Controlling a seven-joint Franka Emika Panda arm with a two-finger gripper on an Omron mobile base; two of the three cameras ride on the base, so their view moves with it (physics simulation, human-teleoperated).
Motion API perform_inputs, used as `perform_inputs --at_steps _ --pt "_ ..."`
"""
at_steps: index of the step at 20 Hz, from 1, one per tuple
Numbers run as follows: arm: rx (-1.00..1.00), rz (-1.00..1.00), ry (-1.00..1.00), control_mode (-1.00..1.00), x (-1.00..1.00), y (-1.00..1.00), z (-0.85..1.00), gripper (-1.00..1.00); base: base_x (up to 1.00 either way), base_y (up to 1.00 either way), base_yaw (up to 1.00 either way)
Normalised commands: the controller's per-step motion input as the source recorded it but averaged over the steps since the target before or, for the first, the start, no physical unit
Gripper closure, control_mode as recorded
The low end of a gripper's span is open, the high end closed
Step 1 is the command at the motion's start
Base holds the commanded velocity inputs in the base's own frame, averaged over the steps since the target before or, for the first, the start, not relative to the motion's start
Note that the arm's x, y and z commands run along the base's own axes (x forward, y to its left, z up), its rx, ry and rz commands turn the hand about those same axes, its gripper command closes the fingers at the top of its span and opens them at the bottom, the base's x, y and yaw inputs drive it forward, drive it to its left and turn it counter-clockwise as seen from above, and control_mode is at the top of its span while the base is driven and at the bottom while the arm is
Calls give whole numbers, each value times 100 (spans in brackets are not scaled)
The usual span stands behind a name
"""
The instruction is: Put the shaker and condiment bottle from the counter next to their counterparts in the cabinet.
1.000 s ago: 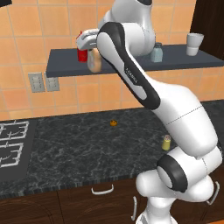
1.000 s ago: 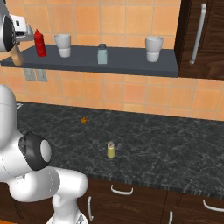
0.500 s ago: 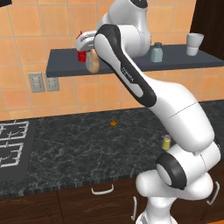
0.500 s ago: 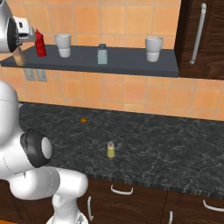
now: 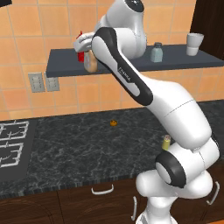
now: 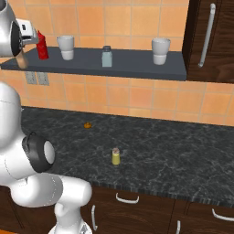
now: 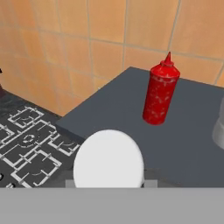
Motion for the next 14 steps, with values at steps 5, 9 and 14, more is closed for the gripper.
perform_inputs --at_steps 5,9,14 --pt "0 1 -2 -100 18 6 0 100 0 0 0" --pt "0 0 -1 -100 21 5 0 100 0 0 0" --pt "0 1 -1 -100 21 4 0 100 0 0 0"
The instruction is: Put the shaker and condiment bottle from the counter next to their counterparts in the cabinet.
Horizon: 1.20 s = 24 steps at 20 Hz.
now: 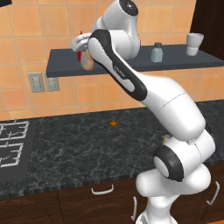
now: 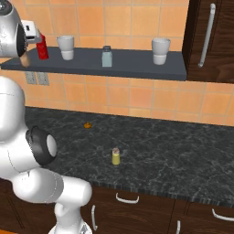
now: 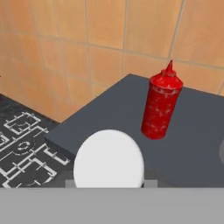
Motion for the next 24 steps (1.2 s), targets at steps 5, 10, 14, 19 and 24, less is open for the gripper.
perform_inputs --at_steps 5,10,14,19,24 --pt "0 1 -2 -100 18 4 0 100 0 0 0" --pt "0 1 -3 -100 16 3 0 100 0 0 0" --pt "0 1 -3 -100 16 3 -4 100 0 0 0" --pt "0 1 -2 -100 11 3 -15 100 0 0 0" --pt "-2 1 -1 -100 14 7 -19 100 0 0 0"
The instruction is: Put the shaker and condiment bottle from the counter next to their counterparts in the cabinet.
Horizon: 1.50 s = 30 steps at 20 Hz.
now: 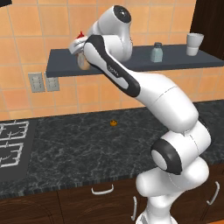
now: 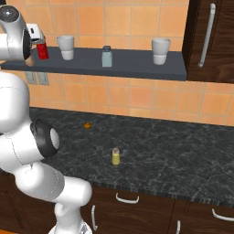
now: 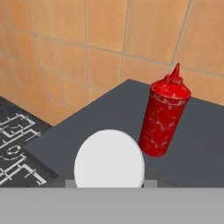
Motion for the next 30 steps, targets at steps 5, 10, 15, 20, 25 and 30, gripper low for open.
perform_inputs --at_steps 5,10,15,20,25,30 --pt "0 0 0 -100 27 11 -5 100 0 0 0" --pt "-2 0 0 -100 29 11 -10 100 0 0 0" --pt "-2 1 0 -100 26 8 -18 100 0 0 0" --pt "-1 2 -1 -100 10 3 -12 -100 0 0 0" --pt "0 4 0 -100 -1 0 3 -100 0 0 0" --pt "2 5 0 -100 -20 0 13 -100 0 0 0"
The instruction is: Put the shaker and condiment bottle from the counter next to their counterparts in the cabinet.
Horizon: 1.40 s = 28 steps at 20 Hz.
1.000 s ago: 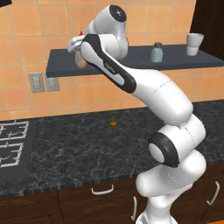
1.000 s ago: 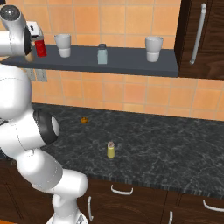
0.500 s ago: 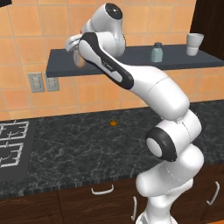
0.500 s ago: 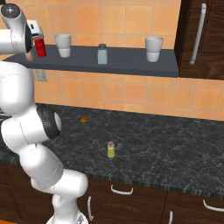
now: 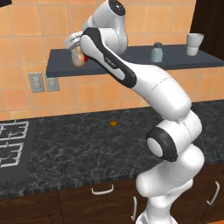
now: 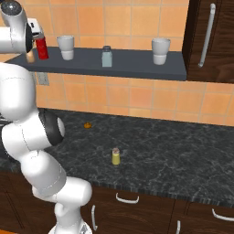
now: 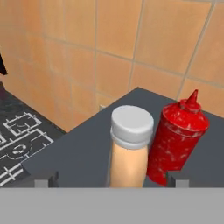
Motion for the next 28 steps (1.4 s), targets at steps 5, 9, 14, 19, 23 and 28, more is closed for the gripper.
perform_inputs --at_steps 5,9,14,19,23,28 --pt "2 5 0 -100 -29 -1 9 -100 0 0 0" --pt "4 6 -1 -100 -42 -8 9 -100 0 0 0" --pt "7 1 -6 -100 -59 -28 5 -100 0 0 0" --pt "4 -4 -8 -100 -65 -36 0 -100 0 0 0" --pt "4 -20 -10 -100 -87 -46 -2 -100 0 0 0" --pt "4 -28 -9 -100 -92 -50 -1 -100 0 0 0"
